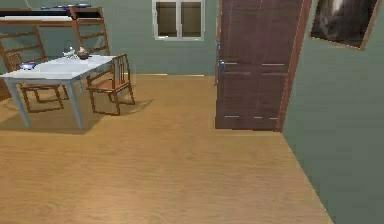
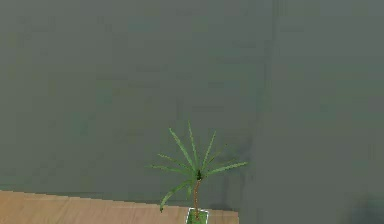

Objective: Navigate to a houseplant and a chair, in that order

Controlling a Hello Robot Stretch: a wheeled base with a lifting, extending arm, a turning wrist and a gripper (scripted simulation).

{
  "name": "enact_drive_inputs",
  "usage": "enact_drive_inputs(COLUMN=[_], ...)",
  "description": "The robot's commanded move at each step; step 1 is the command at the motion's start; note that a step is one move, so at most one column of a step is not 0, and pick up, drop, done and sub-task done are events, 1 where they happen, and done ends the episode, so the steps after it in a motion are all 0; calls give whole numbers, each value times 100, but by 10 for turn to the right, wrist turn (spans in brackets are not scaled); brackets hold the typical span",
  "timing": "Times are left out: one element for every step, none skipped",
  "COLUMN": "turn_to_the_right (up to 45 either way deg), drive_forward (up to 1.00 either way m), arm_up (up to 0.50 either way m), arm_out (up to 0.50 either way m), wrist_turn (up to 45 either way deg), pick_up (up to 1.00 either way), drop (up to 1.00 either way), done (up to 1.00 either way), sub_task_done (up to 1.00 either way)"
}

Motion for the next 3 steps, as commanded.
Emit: enact_drive_inputs(turn_to_the_right=[-450, 450, 60], drive_forward=[0, 0, 0], arm_up=[0, 0, 0], arm_out=[0, 0, 0], wrist_turn=[0, 0, 0], pick_up=[0, 0, 0], drop=[0, 0, 0], done=[0, 0, 0], sub_task_done=[0, 0, 0])
